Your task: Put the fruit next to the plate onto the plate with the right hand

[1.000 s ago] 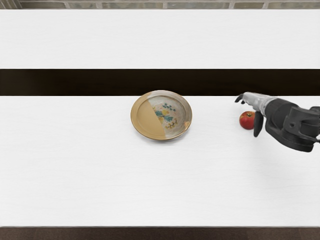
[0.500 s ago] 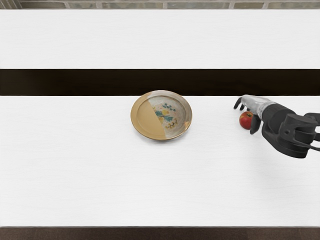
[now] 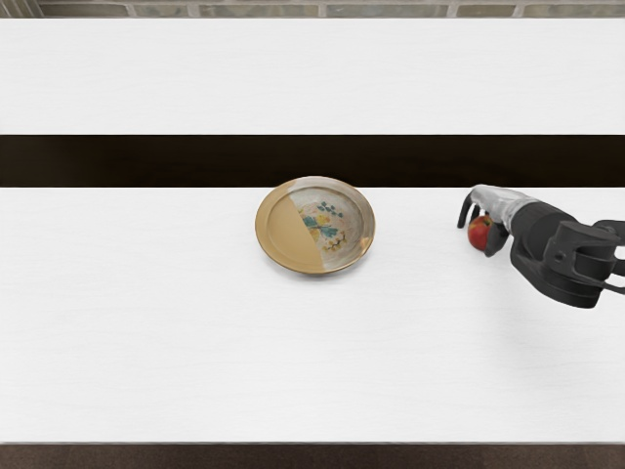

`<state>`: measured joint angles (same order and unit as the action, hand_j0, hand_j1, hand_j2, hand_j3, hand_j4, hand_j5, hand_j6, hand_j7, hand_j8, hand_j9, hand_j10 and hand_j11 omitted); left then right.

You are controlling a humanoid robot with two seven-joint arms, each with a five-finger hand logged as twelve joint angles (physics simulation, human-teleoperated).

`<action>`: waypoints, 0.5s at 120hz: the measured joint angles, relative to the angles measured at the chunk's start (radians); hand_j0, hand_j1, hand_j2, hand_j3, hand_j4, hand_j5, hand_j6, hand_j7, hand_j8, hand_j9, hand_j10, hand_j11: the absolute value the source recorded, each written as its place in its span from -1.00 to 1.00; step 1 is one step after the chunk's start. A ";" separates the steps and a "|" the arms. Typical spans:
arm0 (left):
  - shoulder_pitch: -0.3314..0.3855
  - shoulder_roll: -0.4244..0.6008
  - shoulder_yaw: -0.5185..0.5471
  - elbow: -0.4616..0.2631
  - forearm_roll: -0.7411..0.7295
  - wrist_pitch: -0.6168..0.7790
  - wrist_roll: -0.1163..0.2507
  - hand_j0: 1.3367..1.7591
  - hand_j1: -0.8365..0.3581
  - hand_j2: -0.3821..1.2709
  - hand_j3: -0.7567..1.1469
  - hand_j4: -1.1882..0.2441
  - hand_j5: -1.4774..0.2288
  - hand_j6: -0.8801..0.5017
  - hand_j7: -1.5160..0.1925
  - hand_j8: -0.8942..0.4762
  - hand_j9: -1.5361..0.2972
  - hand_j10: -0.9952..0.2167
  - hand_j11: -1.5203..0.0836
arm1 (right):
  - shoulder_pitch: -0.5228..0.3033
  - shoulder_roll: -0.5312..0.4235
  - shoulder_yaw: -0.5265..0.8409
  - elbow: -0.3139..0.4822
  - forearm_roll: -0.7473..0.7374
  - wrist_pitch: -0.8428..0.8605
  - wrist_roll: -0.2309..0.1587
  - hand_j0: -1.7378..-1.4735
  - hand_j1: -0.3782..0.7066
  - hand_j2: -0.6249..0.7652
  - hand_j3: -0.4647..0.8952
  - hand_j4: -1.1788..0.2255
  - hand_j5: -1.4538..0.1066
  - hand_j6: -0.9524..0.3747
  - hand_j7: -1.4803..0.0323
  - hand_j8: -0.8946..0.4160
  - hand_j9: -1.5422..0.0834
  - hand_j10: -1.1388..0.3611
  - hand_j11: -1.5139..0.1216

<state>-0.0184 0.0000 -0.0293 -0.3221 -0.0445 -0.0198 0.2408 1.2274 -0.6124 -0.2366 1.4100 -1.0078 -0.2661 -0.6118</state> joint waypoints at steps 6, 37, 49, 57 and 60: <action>0.000 0.000 0.000 0.000 0.000 0.000 0.000 0.52 0.98 -0.54 -0.21 0.66 0.73 0.27 0.77 0.31 0.68 0.64 0.90 | 0.000 0.004 0.000 -0.006 0.001 0.000 0.000 -0.35 0.10 0.10 -0.32 -0.26 -0.24 -0.36 -0.18 -0.25 -0.17 -0.29 -0.21; 0.000 0.000 0.000 0.000 0.000 0.000 0.000 0.52 0.98 -0.54 -0.21 0.66 0.73 0.27 0.77 0.31 0.68 0.64 0.90 | -0.002 0.044 0.007 -0.063 0.001 0.002 0.000 -0.33 0.06 0.21 -0.32 -0.38 -0.40 -0.39 -0.33 -0.26 -0.32 -0.28 -0.38; 0.000 0.000 0.000 0.000 0.000 0.000 0.000 0.52 0.98 -0.54 -0.21 0.66 0.73 0.27 0.77 0.31 0.68 0.64 0.90 | 0.001 0.047 0.024 -0.070 0.002 0.003 0.000 -0.33 0.04 0.18 -0.32 -0.39 -0.43 -0.40 -0.35 -0.26 -0.35 -0.28 -0.40; 0.000 0.000 0.000 0.000 0.000 0.000 0.000 0.52 0.98 -0.54 -0.21 0.66 0.73 0.27 0.77 0.31 0.68 0.64 0.90 | 0.003 0.048 0.050 -0.071 0.002 0.005 0.000 -0.33 0.02 0.17 -0.32 -0.40 -0.44 -0.41 -0.36 -0.27 -0.35 -0.28 -0.41; 0.000 0.000 0.000 0.000 0.000 0.000 0.000 0.52 0.98 -0.54 -0.21 0.66 0.73 0.27 0.77 0.31 0.68 0.64 0.90 | 0.004 0.049 0.059 -0.072 0.002 0.005 -0.001 -0.33 0.01 0.16 -0.32 -0.40 -0.45 -0.41 -0.36 -0.27 -0.35 -0.28 -0.42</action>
<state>-0.0184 0.0000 -0.0293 -0.3220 -0.0445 -0.0199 0.2408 1.2313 -0.5637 -0.1776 1.3383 -1.0061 -0.2607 -0.6123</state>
